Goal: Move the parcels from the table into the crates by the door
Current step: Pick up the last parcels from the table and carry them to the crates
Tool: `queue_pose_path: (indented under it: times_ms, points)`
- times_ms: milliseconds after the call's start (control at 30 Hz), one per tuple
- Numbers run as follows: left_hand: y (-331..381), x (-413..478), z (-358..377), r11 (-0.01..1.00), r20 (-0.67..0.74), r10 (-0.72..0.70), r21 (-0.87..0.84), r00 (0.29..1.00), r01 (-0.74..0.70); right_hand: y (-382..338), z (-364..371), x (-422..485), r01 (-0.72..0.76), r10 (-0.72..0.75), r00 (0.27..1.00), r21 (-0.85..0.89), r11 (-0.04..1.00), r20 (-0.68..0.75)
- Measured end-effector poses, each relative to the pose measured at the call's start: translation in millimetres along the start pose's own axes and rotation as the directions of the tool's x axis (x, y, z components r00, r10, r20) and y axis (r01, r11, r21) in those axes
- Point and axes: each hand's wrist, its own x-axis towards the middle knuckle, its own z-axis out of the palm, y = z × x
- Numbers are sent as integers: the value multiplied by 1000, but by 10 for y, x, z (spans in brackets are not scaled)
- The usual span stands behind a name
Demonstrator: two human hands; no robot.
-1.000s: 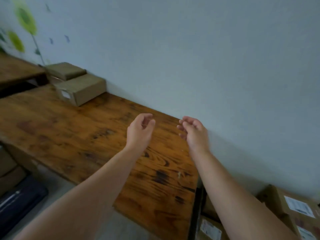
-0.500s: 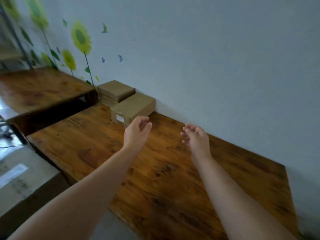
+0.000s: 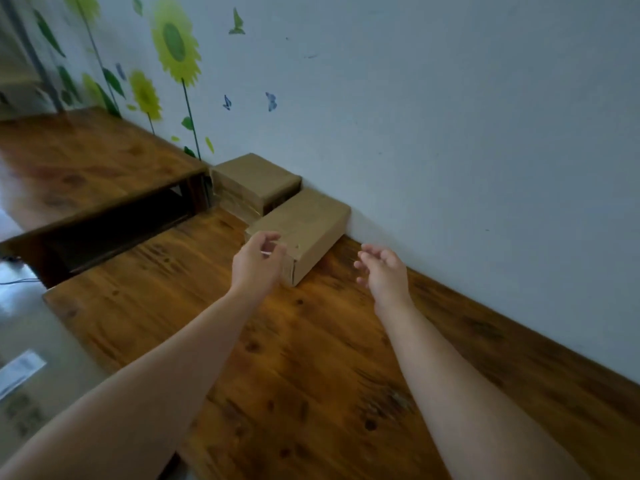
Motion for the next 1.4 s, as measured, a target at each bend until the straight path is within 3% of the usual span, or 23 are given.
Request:
queue_pose_path:
  times_ms: [167, 367, 600, 733, 1033, 1167, 1400]
  points:
    - [-428, 874, -152, 997, 64, 22, 70, 998, -26, 216, 725, 462, -98, 95, 992, -36, 995, -83]
    - [-915, 1759, -235, 988, 207, -70, 149, 976, 39, 606, 1457, 881, -354, 327, 926, -135, 925, -187]
    - [-1316, 2168, -55, 950, 463, -308, 199, 831, 241, 870, 1723, 1139, -528, 495, 841, -131, 839, -219]
    - [-1399, 2184, 34, 937, 557, -350, 210, 753, 280, 928, 1812, 1148, -519, 488, 847, -130, 845, -212]
    - [-1234, 2018, -190, 950, 622, -289, 90, 728, 300, 787, 1784, 831, -508, 454, 838, -129, 852, -302]
    - [-1027, 1795, -352, 930, 620, -264, -40, 739, 366, 637, 1691, 542, -461, 426, 849, -44, 886, -311]
    - [-535, 1216, -668, 943, 585, -155, -154, 796, 296, 212, 1447, -143, -292, 307, 911, 94, 952, -276]
